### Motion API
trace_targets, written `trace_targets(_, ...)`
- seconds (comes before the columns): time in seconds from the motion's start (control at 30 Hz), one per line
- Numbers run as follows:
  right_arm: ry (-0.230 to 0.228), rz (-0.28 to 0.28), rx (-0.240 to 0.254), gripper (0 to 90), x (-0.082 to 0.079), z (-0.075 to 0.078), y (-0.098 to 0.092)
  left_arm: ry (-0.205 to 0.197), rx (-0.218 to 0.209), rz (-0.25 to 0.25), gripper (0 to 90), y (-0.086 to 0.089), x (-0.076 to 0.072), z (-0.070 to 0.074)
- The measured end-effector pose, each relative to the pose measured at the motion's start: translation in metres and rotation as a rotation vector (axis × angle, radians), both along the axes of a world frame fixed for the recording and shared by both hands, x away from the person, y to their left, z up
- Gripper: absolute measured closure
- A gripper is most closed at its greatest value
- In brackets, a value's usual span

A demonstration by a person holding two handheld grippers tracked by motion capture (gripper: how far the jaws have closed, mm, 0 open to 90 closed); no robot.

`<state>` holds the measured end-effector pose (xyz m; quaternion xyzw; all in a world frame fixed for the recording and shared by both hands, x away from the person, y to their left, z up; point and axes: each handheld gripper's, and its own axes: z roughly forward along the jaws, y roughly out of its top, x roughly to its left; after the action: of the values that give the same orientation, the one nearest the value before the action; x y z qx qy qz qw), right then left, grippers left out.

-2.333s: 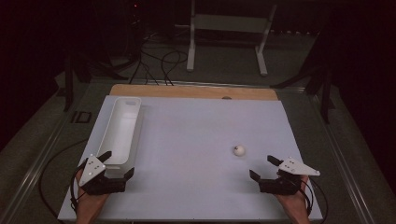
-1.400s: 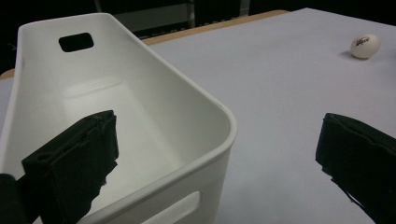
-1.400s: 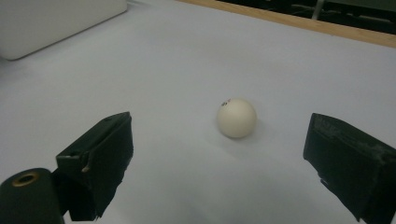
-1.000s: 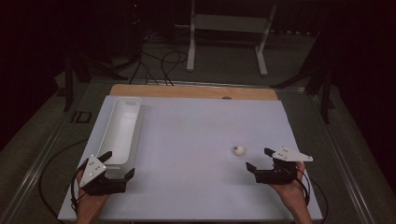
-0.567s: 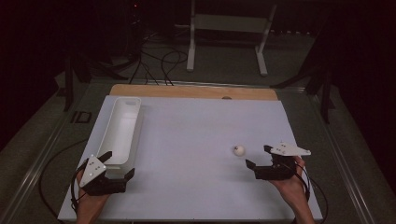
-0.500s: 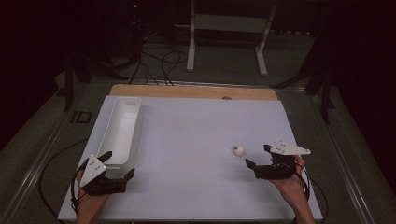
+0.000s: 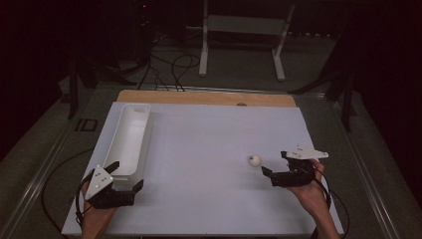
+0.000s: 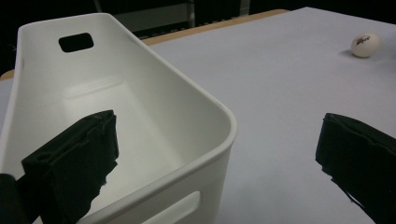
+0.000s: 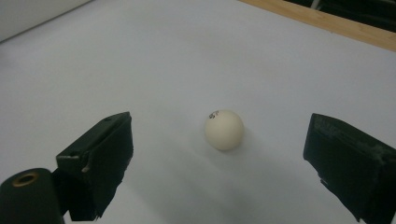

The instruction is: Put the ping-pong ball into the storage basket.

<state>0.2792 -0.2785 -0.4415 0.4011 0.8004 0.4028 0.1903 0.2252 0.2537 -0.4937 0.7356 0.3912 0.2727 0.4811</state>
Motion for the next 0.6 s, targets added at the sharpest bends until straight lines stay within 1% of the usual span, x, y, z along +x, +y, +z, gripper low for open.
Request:
trace_targets(0.33,0.028,0.007,-0.014,8.2,0.008,0.005,0.001,0.000,-0.001,0.000,0.0,0.000,0.000,0.000)
trace_targets(0.6,0.037,0.017,-0.025,8.2,0.013,0.009,0.003,0.000,-0.001,0.000,0.0,0.000,0.000,0.000)
